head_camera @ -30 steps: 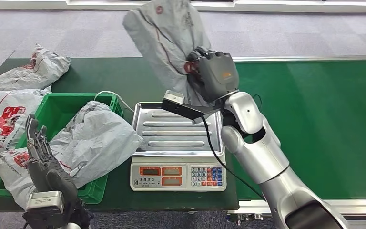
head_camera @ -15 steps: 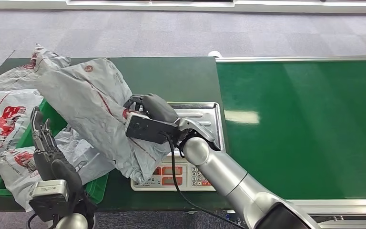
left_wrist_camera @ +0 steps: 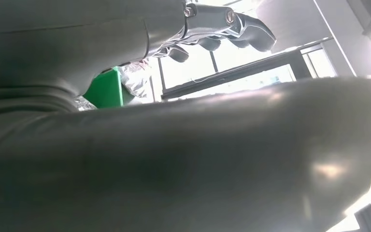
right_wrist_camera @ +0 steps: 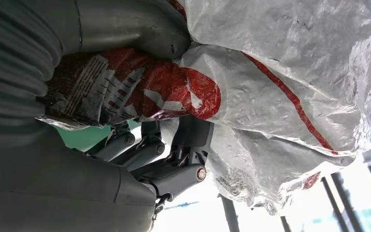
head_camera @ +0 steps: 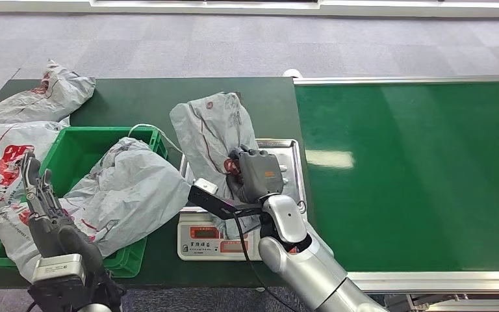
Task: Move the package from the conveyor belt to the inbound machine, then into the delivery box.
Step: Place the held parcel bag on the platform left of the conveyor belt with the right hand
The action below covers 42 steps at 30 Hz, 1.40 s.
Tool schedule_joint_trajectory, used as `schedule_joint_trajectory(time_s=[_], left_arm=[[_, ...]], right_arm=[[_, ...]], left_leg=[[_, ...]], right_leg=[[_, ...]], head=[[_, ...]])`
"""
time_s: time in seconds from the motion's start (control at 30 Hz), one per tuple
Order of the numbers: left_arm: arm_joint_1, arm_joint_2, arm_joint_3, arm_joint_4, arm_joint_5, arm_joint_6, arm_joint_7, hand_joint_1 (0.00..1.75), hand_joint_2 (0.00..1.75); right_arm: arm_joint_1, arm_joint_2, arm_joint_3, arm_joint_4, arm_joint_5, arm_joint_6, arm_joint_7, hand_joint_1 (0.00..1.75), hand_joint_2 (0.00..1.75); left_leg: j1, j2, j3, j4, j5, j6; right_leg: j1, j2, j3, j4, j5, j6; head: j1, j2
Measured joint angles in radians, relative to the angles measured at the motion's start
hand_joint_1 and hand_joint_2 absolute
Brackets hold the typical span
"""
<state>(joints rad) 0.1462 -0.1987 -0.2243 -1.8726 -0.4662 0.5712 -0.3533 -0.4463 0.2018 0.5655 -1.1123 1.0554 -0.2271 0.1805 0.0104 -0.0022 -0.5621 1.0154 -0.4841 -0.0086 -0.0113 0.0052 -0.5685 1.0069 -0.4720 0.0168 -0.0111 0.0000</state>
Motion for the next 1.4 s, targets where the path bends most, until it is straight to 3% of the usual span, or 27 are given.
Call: schedule_joint_trajectory(time_s=[0.13, 0.27, 0.3, 0.47, 0.67, 0.8, 1.17, 1.33, 1.4], left_arm=[[0.011, -0.006, -0.002, -0.007, -0.005, -0.009, 0.002, 0.00, 0.00], [0.012, -0.009, -0.004, -0.008, -0.007, -0.020, 0.005, 0.00, 0.00], [0.012, -0.009, -0.004, -0.008, -0.008, -0.022, 0.007, 0.00, 0.00], [0.012, -0.011, -0.006, -0.008, -0.016, -0.034, 0.014, 0.00, 0.00], [0.012, -0.011, -0.006, -0.008, -0.018, -0.034, 0.018, 0.00, 0.00], [0.012, -0.012, -0.006, -0.008, -0.018, -0.034, 0.019, 0.00, 0.00], [0.023, -0.016, -0.006, -0.016, -0.052, -0.025, 0.020, 0.00, 0.00], [0.019, -0.016, -0.008, -0.022, -0.135, -0.017, 0.022, 0.00, 0.00], [-0.002, -0.012, -0.015, -0.020, -0.234, -0.055, 0.061, 0.00, 0.00]], right_arm=[[0.061, -0.003, -0.064, -0.076, 0.109, 0.000, 0.034, 1.75, 1.75], [0.094, -0.004, -0.103, -0.105, 0.135, 0.010, 0.044, 0.07, 1.75], [0.100, -0.004, -0.109, -0.107, 0.144, 0.013, 0.050, 0.00, 1.75], [0.120, -0.004, -0.131, -0.110, 0.202, 0.010, 0.105, 0.00, 1.75], [0.128, -0.004, -0.142, -0.112, 0.210, 0.011, 0.113, 0.00, 1.75], [0.128, -0.004, -0.148, -0.112, 0.211, 0.012, 0.113, 0.00, 0.00], [0.131, -0.004, -0.152, -0.120, 0.189, 0.008, 0.092, 0.00, 0.00], [0.167, -0.007, -0.169, -0.247, 0.224, -0.141, 0.001, 0.00, 0.00], [0.195, -0.017, -0.189, -0.339, 0.277, -0.163, -0.026, 0.00, 0.87]], left_leg=[[0.000, 0.000, 0.000, 0.000, 0.000, 0.000], [0.000, 0.000, 0.000, 0.000, 0.000, 0.000], [0.000, 0.000, 0.000, 0.000, 0.000, 0.000], [0.000, 0.000, 0.000, 0.000, 0.000, 0.000], [0.000, 0.000, 0.000, 0.000, 0.000, 0.000], [0.000, 0.000, 0.000, 0.000, 0.000, 0.000], [0.000, 0.000, 0.000, 0.000, 0.000, 0.000], [0.000, 0.000, 0.000, 0.000, 0.000, 0.000], [0.000, -0.001, 0.000, 0.000, 0.000, 0.000]], right_leg=[[0.000, 0.000, 0.000, 0.000, 0.000, 0.000], [0.000, 0.000, 0.000, 0.000, 0.000, 0.000], [0.000, 0.000, 0.000, 0.000, 0.000, 0.000], [0.000, 0.000, 0.000, 0.000, 0.000, 0.000], [0.000, 0.000, 0.000, 0.000, 0.000, 0.000], [0.000, 0.000, 0.000, 0.000, 0.000, 0.000], [0.000, 0.000, 0.000, 0.000, 0.000, 0.000], [0.000, 0.000, -0.001, 0.000, 0.000, 0.000], [0.000, -0.001, -0.001, -0.001, 0.000, 0.000]], head=[[0.000, 0.000], [0.000, 0.000], [0.000, 0.000], [0.000, 0.000], [0.000, 0.000], [0.000, 0.000], [0.000, 0.000], [0.000, 0.000], [0.000, 0.000]])
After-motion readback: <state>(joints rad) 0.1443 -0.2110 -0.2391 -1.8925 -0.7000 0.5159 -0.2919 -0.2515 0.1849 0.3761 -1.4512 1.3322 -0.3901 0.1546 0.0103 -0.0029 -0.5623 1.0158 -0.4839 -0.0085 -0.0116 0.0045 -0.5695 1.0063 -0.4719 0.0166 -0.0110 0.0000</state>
